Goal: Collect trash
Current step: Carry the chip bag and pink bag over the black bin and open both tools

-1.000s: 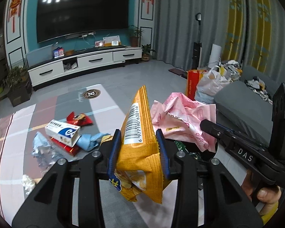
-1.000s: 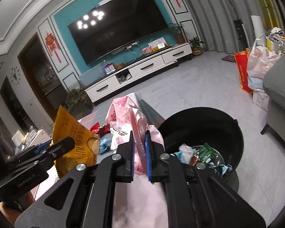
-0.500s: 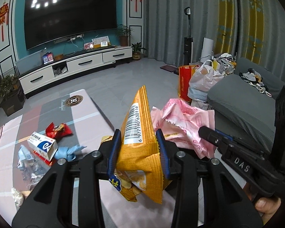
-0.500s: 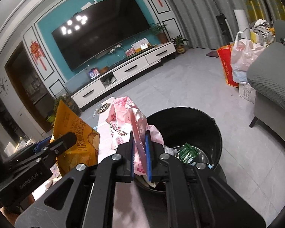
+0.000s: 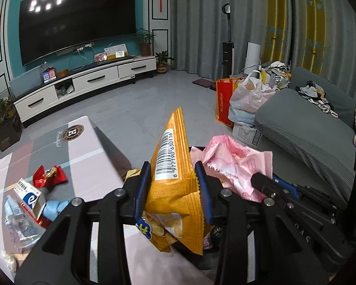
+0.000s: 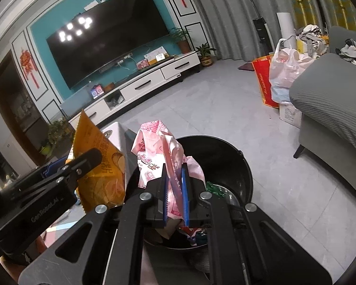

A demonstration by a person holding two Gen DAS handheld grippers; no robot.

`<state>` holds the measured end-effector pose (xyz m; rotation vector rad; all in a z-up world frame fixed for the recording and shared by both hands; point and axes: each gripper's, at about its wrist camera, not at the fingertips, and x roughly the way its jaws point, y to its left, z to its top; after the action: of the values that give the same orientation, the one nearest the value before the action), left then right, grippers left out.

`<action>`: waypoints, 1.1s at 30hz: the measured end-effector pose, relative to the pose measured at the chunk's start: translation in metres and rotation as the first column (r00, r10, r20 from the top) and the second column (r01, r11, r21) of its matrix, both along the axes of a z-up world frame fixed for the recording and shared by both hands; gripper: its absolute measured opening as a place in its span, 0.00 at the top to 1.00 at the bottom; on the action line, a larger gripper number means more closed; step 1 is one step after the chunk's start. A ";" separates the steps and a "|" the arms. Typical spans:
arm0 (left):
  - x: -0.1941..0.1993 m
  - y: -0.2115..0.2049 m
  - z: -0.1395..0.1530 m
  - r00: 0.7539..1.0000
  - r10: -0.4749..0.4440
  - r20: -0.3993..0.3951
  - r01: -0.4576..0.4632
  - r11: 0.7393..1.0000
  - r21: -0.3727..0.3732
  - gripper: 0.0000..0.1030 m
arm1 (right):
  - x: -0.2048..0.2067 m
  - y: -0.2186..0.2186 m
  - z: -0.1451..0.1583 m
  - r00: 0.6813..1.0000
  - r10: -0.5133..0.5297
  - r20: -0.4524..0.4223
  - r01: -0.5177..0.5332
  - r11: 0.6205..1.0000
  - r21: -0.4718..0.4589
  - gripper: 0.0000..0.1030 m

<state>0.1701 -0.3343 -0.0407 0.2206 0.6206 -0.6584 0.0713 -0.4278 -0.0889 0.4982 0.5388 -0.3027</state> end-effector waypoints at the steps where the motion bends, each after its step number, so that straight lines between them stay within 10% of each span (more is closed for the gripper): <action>1: 0.001 -0.003 -0.001 1.000 -0.003 0.000 0.003 1.000 -0.001 0.62 | 0.001 -0.002 -0.001 1.000 -0.004 -0.004 0.004 1.000 0.000 0.89; 17: 0.024 -0.035 -0.037 0.992 -0.039 -0.118 0.039 0.999 -0.003 0.59 | 0.022 -0.021 -0.033 0.985 -0.029 -0.172 0.040 0.997 0.062 0.88; 21: 0.030 -0.029 -0.042 0.990 -0.019 -0.138 0.018 1.000 -0.007 0.37 | 0.023 -0.023 -0.035 0.981 -0.037 -0.190 0.051 0.996 0.070 0.83; 33: 0.014 0.014 -0.034 0.994 0.056 -0.092 -0.054 0.998 0.015 0.15 | 0.017 -0.015 -0.028 0.986 -0.052 -0.158 0.067 0.994 0.092 0.56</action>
<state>0.1845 -0.3203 -0.0745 0.1852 0.7175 -0.6140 0.0879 -0.4430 -0.1166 0.5883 0.6931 -0.3758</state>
